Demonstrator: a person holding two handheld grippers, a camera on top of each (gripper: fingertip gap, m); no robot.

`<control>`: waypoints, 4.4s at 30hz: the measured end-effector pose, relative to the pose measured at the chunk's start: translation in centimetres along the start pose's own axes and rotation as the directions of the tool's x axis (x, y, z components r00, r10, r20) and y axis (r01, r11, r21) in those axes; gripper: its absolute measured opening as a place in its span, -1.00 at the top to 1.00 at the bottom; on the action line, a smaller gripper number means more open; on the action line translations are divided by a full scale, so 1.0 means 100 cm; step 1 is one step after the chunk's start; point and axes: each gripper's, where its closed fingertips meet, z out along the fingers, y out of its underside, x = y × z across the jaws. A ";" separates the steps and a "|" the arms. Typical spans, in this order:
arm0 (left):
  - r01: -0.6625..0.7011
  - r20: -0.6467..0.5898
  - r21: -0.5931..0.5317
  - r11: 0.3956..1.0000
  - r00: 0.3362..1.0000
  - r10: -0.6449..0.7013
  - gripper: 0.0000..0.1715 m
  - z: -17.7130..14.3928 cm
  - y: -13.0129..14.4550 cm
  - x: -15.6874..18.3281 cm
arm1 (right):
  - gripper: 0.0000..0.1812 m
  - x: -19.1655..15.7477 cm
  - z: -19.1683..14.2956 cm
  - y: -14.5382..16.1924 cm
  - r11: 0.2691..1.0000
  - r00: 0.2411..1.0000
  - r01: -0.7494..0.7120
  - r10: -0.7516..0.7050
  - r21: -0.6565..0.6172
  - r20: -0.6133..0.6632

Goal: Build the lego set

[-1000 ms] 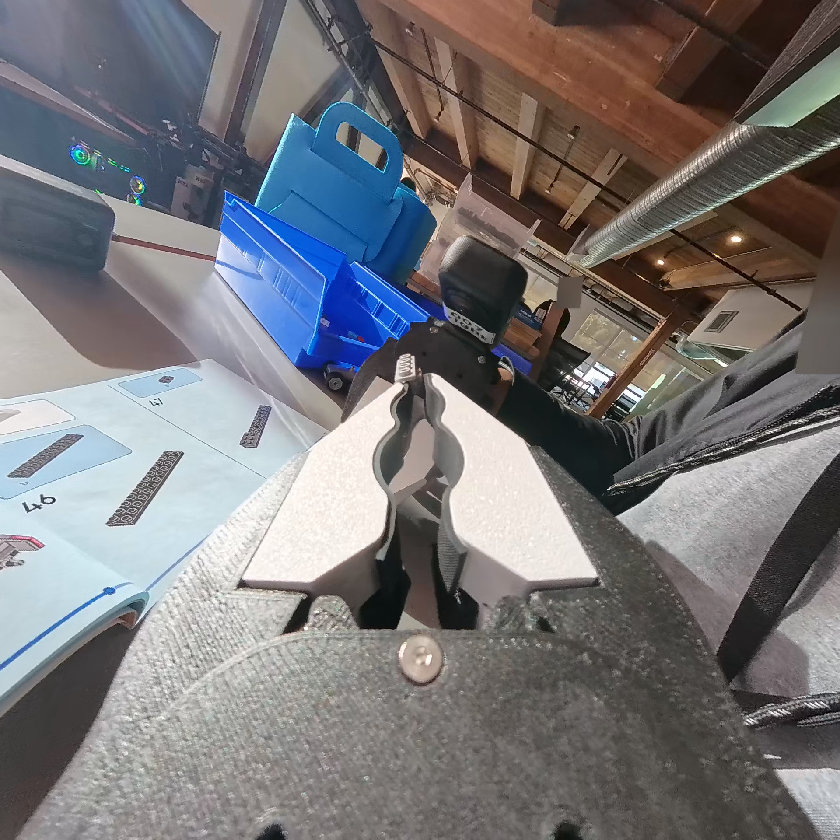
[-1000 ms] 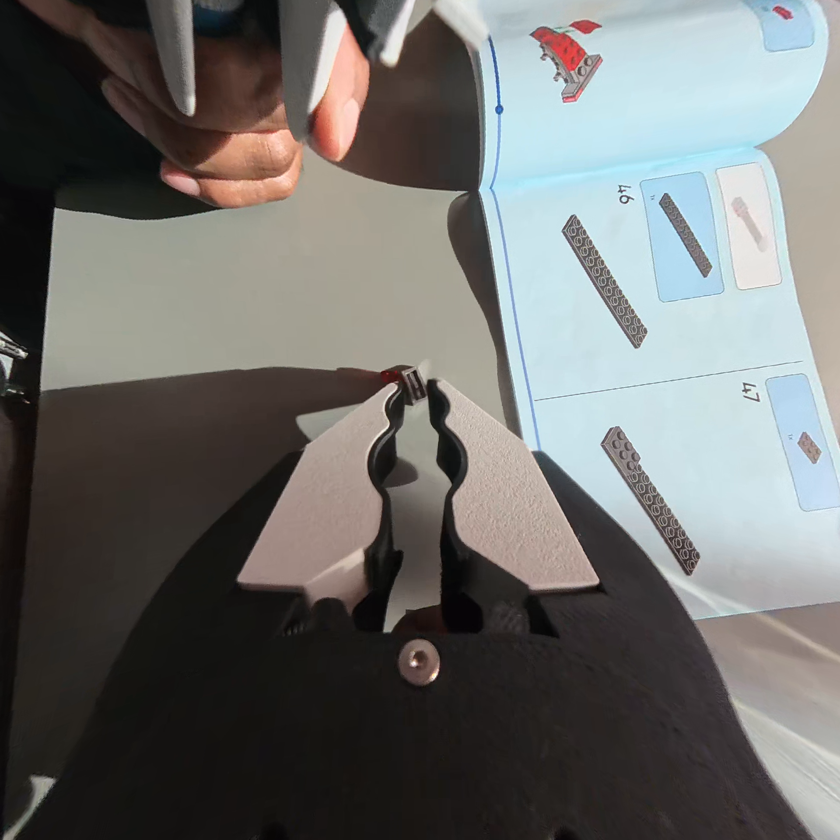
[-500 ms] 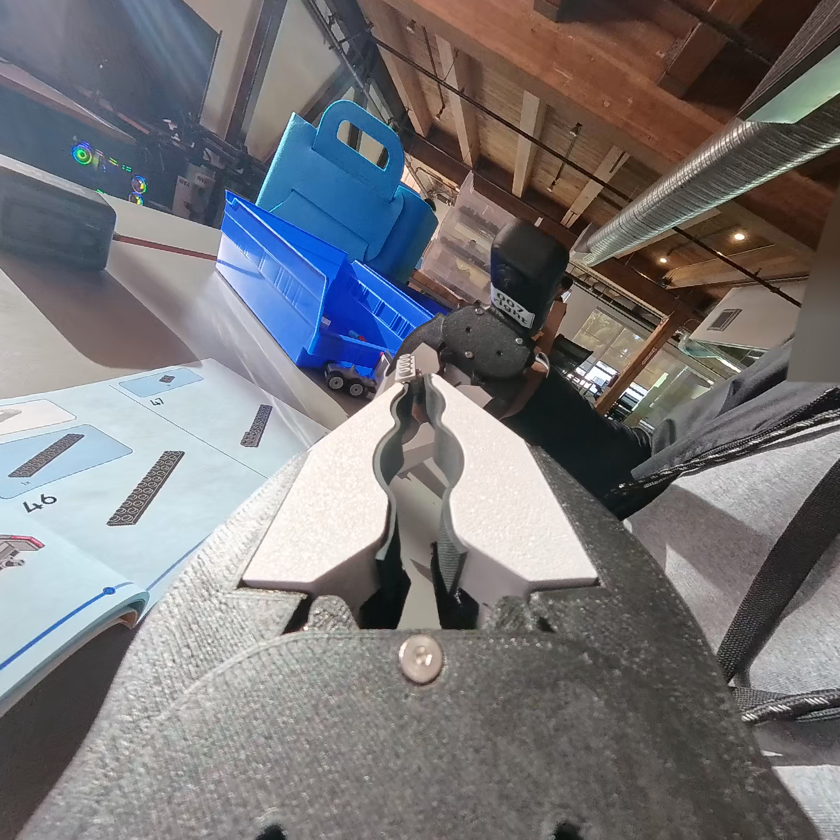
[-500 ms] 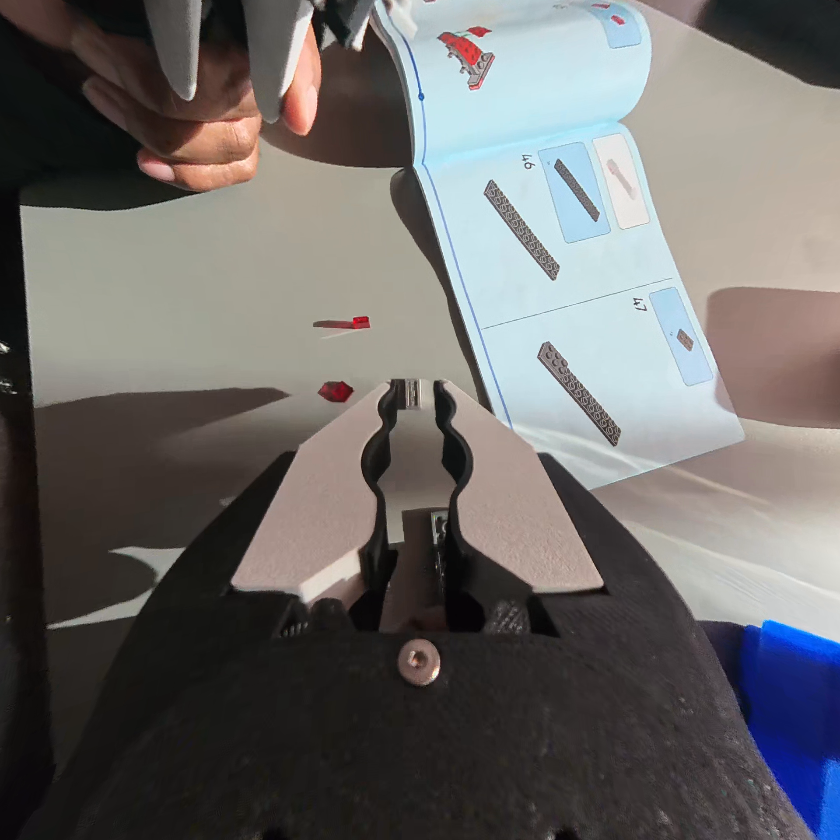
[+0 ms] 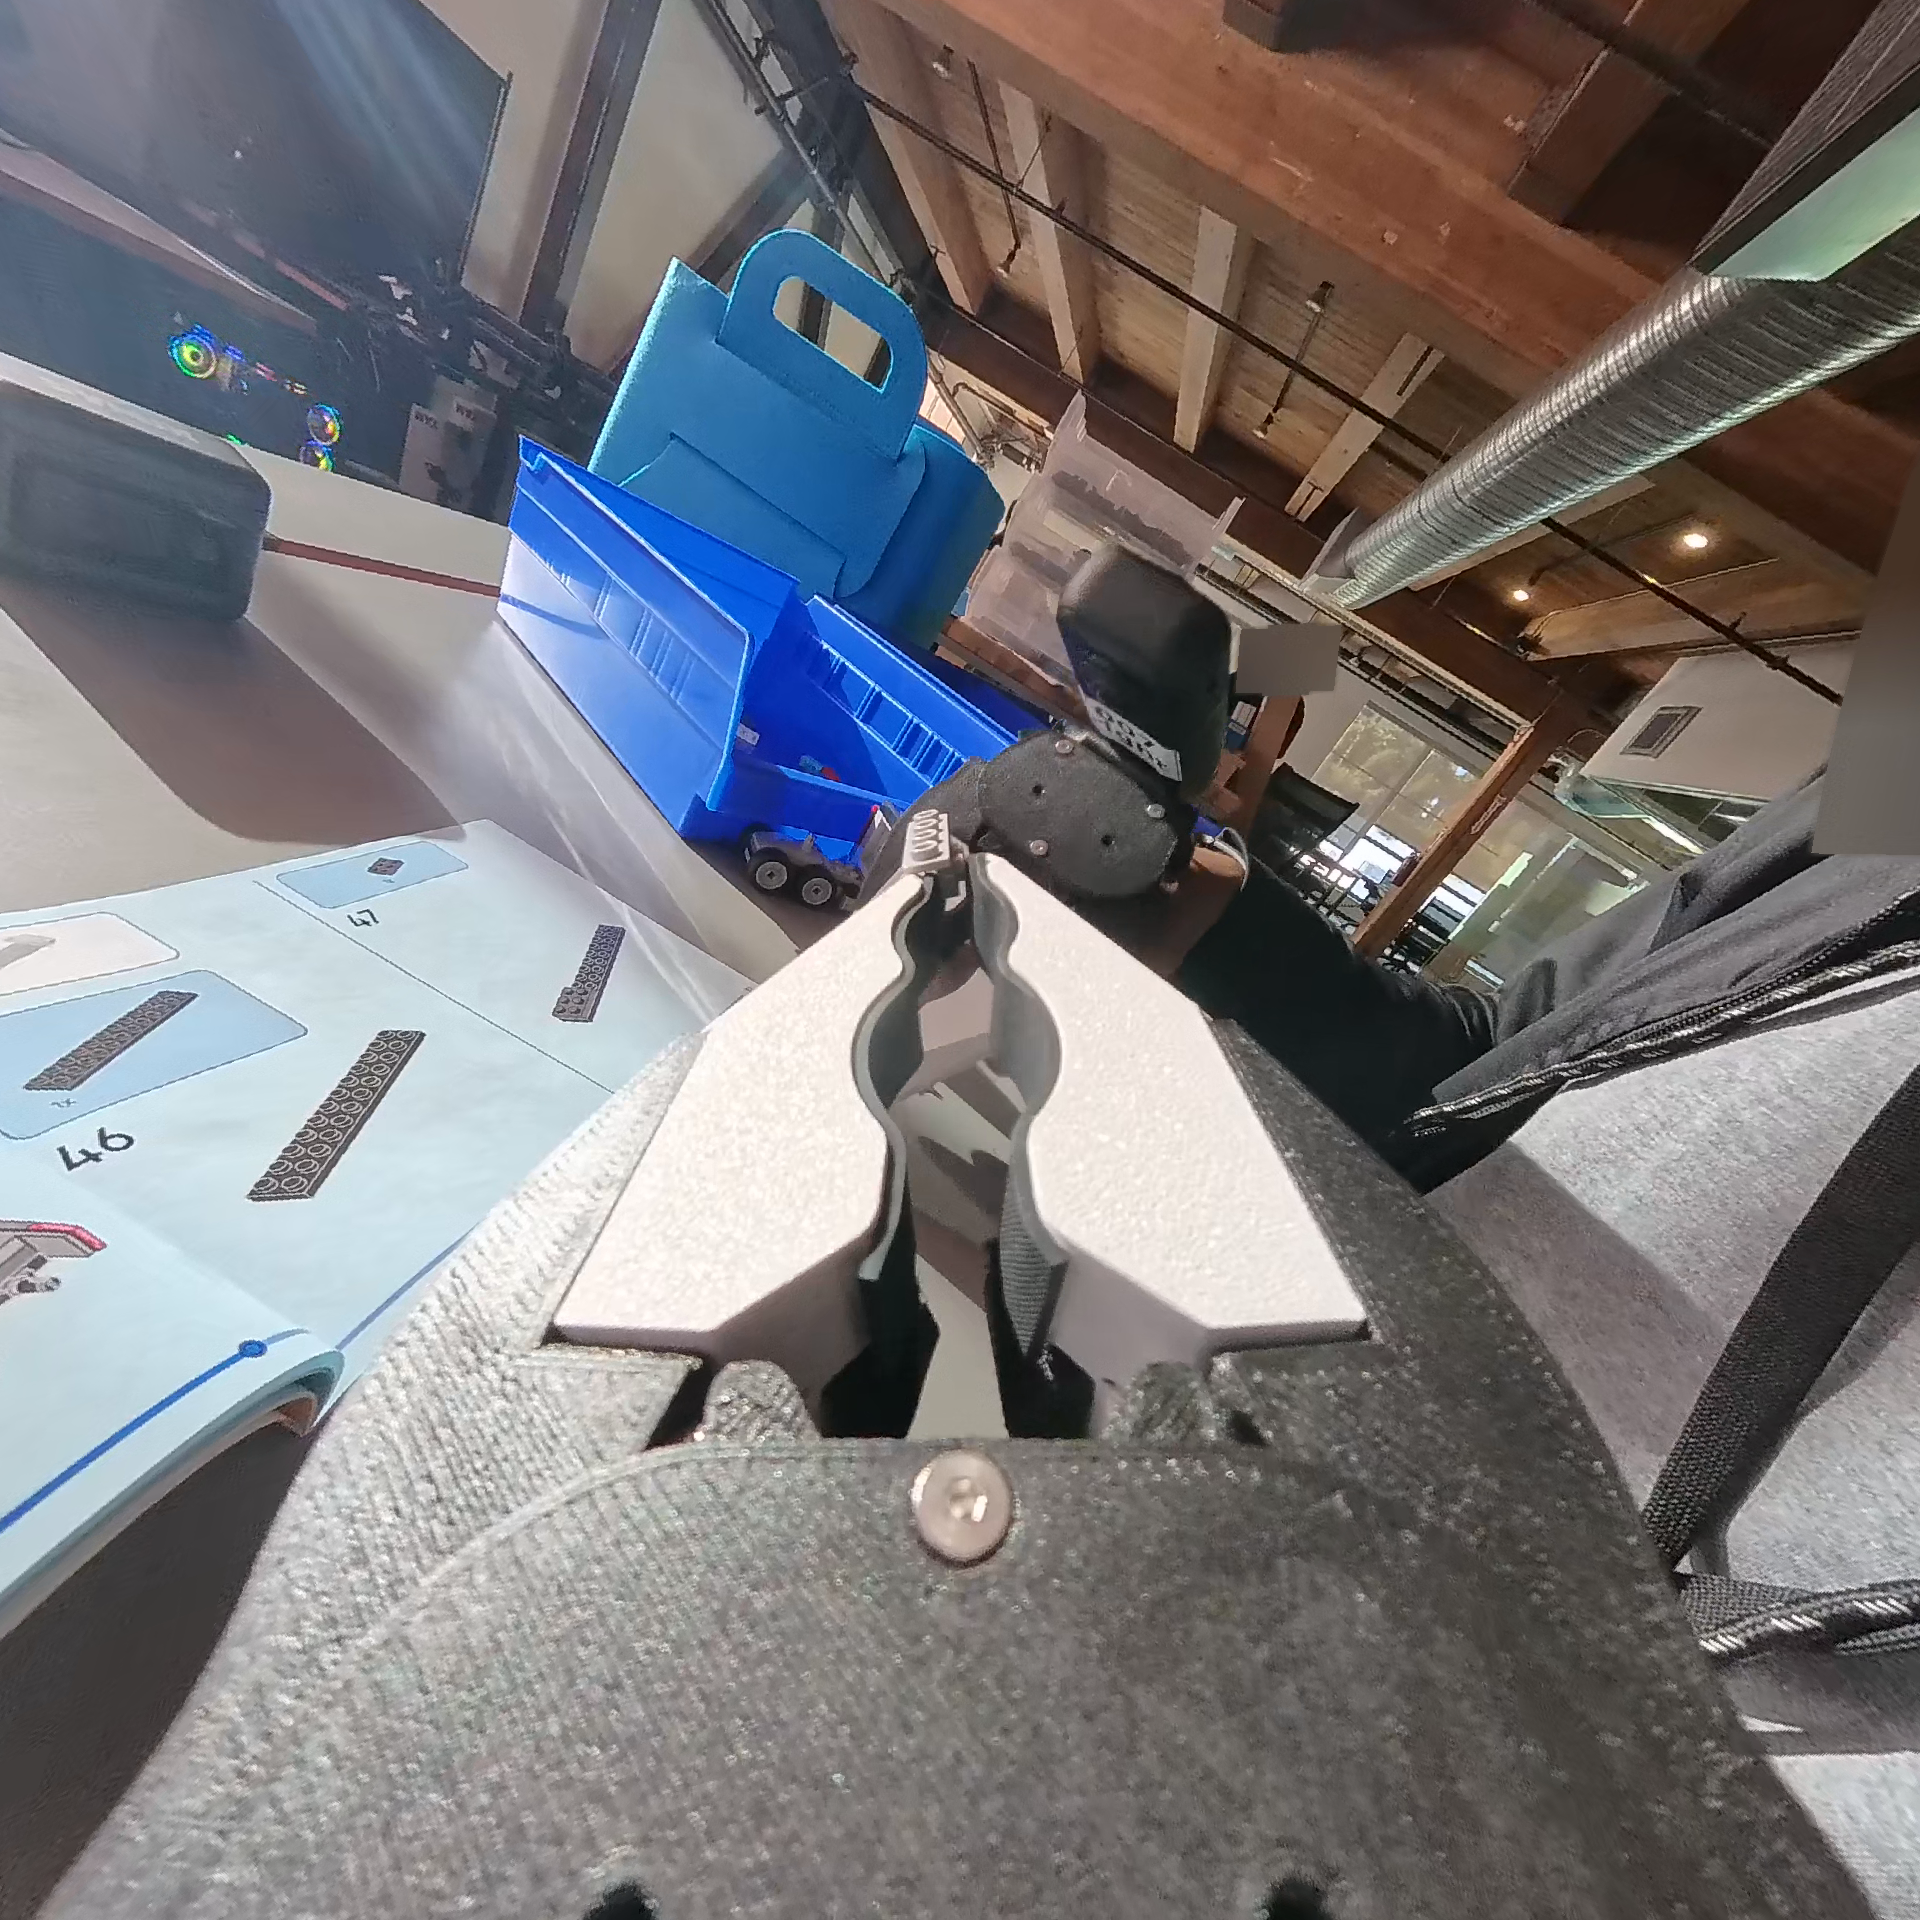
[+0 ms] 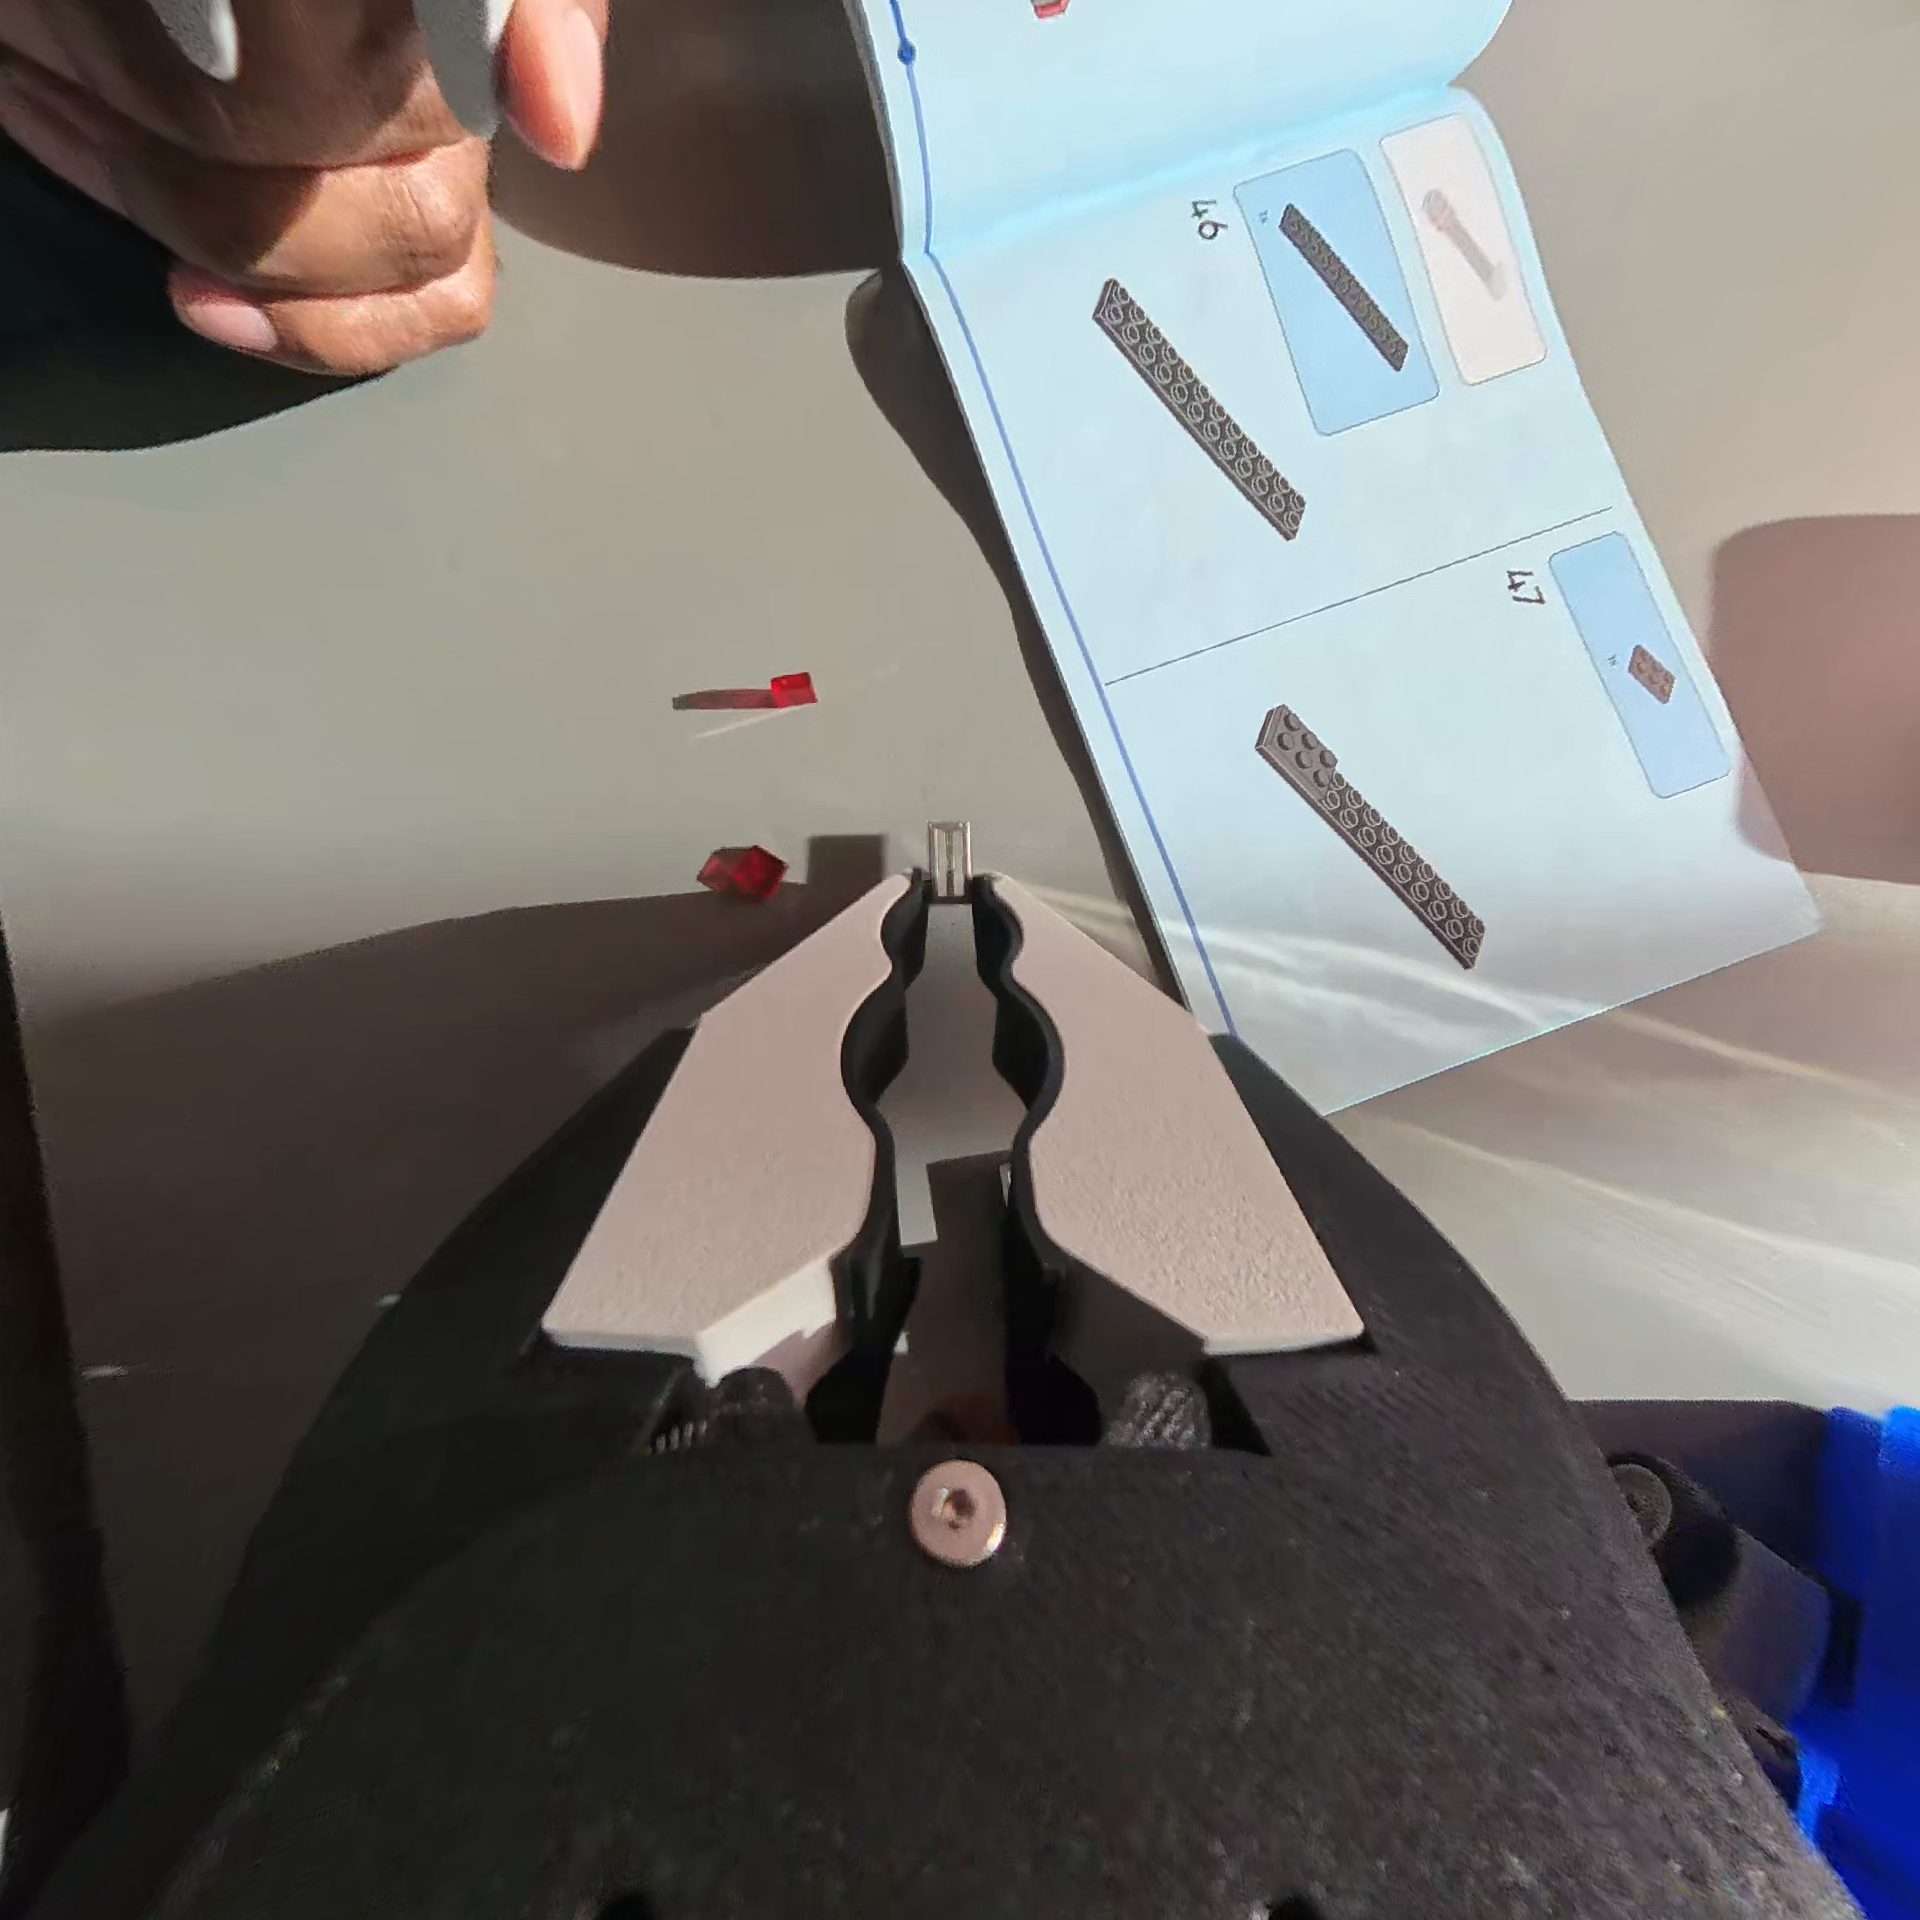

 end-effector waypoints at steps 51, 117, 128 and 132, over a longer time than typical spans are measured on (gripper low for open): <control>-0.231 -0.022 -0.053 0.971 0.973 0.231 0.93 0.005 0.009 0.017 | 0.89 -0.016 -0.076 -0.076 0.967 0.977 0.146 -0.174 0.207 0.121; -0.330 -0.178 0.079 0.941 0.924 0.339 0.93 -0.009 -0.004 0.054 | 0.41 -0.075 -0.081 -0.130 0.444 0.599 0.773 -0.746 0.453 -0.292; -0.311 -0.216 0.087 0.946 0.922 0.323 0.94 -0.011 -0.004 0.058 | 0.63 -0.075 -0.074 -0.131 0.421 0.571 0.794 -0.764 0.438 -0.301; -0.300 -0.230 0.090 0.950 0.921 0.313 0.93 -0.012 -0.005 0.060 | 0.74 -0.073 -0.074 -0.134 0.420 0.580 0.790 -0.748 0.447 -0.322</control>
